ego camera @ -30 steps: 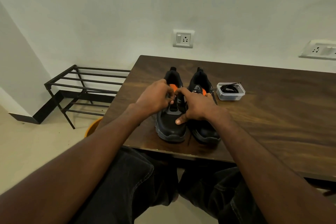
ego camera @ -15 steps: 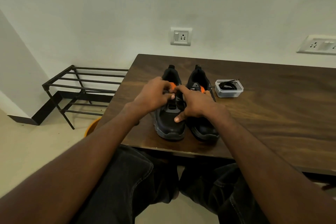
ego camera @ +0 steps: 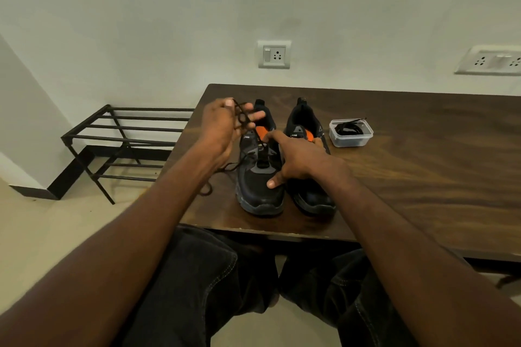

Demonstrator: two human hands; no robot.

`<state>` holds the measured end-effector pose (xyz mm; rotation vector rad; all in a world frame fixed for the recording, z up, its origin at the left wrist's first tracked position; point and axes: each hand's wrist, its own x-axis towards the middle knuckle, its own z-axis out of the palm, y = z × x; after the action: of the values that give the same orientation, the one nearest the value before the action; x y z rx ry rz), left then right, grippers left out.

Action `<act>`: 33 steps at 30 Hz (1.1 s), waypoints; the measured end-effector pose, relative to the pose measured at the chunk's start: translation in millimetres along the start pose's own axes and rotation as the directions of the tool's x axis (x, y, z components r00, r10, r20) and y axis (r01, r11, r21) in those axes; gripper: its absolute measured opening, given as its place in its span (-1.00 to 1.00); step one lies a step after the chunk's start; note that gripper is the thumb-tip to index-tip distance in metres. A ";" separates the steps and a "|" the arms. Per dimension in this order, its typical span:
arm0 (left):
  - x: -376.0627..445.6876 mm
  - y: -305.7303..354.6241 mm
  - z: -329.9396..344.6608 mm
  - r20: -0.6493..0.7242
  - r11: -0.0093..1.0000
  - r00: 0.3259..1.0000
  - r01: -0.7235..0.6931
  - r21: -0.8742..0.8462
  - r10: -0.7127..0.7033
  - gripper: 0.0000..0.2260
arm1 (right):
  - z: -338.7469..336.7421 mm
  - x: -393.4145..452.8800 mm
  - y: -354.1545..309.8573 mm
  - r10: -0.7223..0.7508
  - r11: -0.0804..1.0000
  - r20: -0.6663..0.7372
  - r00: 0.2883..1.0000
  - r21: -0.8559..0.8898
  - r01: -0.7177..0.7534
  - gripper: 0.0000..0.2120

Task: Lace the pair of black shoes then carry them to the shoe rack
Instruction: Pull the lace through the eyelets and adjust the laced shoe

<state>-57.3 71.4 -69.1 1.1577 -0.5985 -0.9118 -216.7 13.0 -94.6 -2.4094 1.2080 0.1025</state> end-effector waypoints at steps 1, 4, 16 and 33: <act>-2.6 -0.6 1.4 -0.001 0.998 0.999 0.038 0.049 -0.038 -0.79 | 0.2 0.8 -1.4 -0.001 1.000 -0.002 1.000 -0.010 0.001 0.04; 0.5 -16.0 -2.3 0.052 0.853 0.995 -0.098 0.512 0.083 -0.90 | 0.4 1.2 -1.0 0.005 1.000 -0.005 1.000 -0.024 -0.005 0.05; 8.1 -32.5 -10.8 0.274 0.370 0.962 -0.260 0.892 0.015 -0.94 | 0.9 1.2 -1.5 0.036 0.999 -0.011 0.999 -0.032 -0.036 0.04; 7.9 -13.3 -42.2 0.180 -0.128 0.980 -0.190 0.973 -0.085 -0.79 | 27.0 11.9 -37.2 -0.028 0.987 -0.353 0.935 -0.159 -0.031 -0.73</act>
<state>-23.3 84.5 -95.4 2.4721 -1.7183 -0.2598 -177.0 34.8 -108.8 -2.6490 1.4037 -0.2559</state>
